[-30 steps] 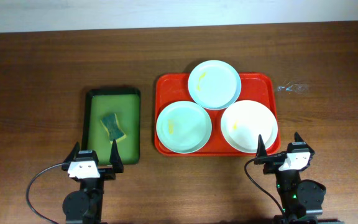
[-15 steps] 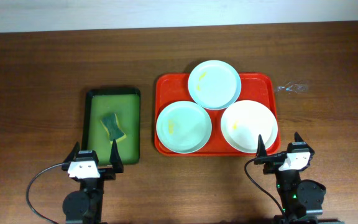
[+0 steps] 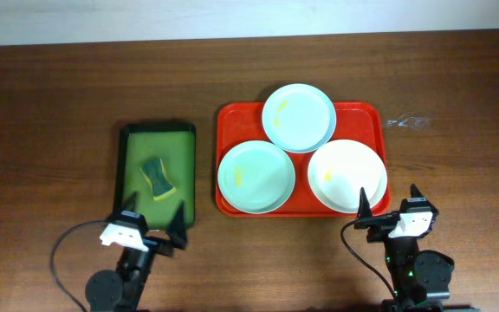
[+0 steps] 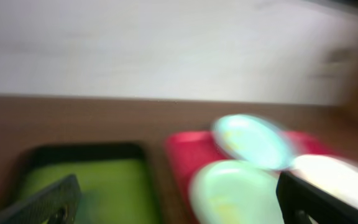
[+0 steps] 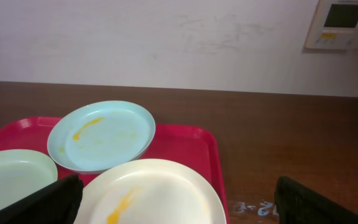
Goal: Clean dirty plates on tray and stack at the side
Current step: 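Reach the left gripper down into the green tray and grasp the sponge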
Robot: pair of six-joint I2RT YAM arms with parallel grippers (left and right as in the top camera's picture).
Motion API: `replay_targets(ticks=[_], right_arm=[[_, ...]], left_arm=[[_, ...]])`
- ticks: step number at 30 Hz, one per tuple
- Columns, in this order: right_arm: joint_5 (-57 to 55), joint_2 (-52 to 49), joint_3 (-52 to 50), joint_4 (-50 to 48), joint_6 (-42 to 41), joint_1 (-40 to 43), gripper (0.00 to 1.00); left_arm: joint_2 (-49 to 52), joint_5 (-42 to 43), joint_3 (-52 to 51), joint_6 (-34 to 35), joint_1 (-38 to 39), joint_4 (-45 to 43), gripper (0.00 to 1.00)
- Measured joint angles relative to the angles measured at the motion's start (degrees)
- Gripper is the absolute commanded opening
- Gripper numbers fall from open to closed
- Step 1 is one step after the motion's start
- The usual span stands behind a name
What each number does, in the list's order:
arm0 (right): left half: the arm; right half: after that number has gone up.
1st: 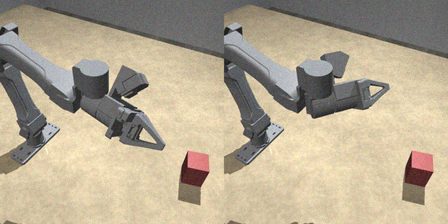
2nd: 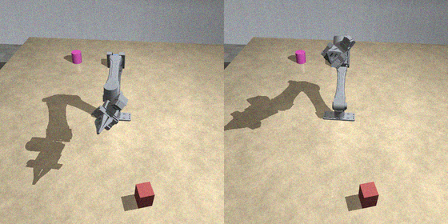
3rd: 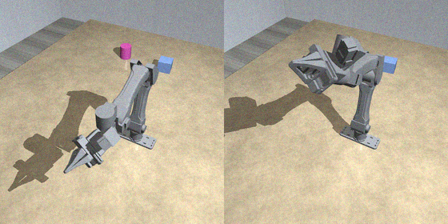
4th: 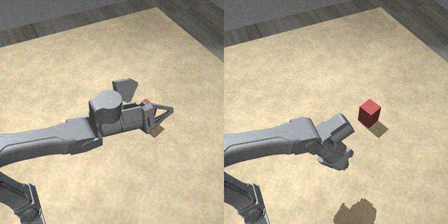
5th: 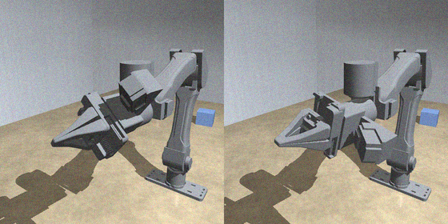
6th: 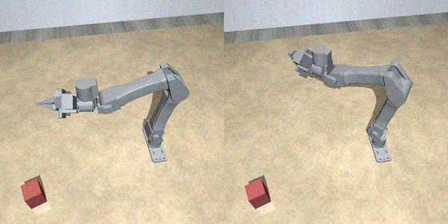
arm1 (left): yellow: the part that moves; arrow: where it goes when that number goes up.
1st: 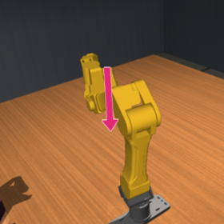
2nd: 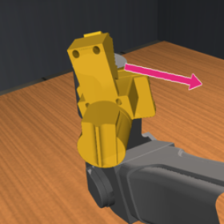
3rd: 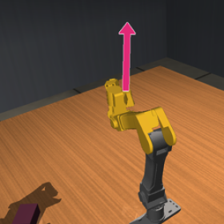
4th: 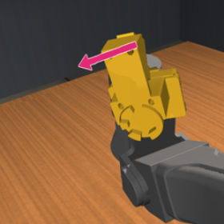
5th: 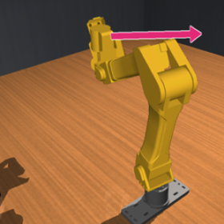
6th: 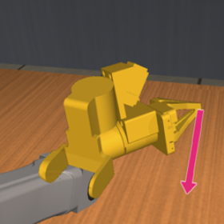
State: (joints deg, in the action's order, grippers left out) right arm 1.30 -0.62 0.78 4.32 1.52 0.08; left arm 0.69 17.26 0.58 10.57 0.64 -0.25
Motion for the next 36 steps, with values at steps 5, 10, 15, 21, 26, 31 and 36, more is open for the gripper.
replay_targets(ticks=[5,10,15,21,26,31,36], right_arm=[[0.0,0.0,0.0,0.0,0.0,0.0,0.99],[0.0,0.0,0.0,0.0,0.0,0.0,0.98],[0.0,0.0,0.0,0.0,0.0,0.0,0.98],[0.0,-0.1,0.0,0.0,0.0,0.0,0.98],[0.0,-0.1,0.0,0.0,0.0,0.0,0.98],[0.0,-0.1,0.0,0.0,0.0,0.0,0.98],[0.0,-0.1,0.0,0.0,0.0,0.0,0.98]], left_arm=[[-0.2,23.1,0.7,12.2,0.0,-36.9,0.99],[5.0,14.1,16.3,10.1,-0.1,-13.2,0.99],[36.8,8.8,53.8,0.7,-0.1,36.1,0.99],[60.2,-7.3,73.3,4.5,-0.1,59.8,0.99],[72.2,-14.4,75.3,9.9,-0.1,64.0,0.99],[82.9,-14.3,75.3,10.4,-0.1,62.5,0.99],[92.6,-14.5,75.4,10.8,-0.1,57.1,0.77]])
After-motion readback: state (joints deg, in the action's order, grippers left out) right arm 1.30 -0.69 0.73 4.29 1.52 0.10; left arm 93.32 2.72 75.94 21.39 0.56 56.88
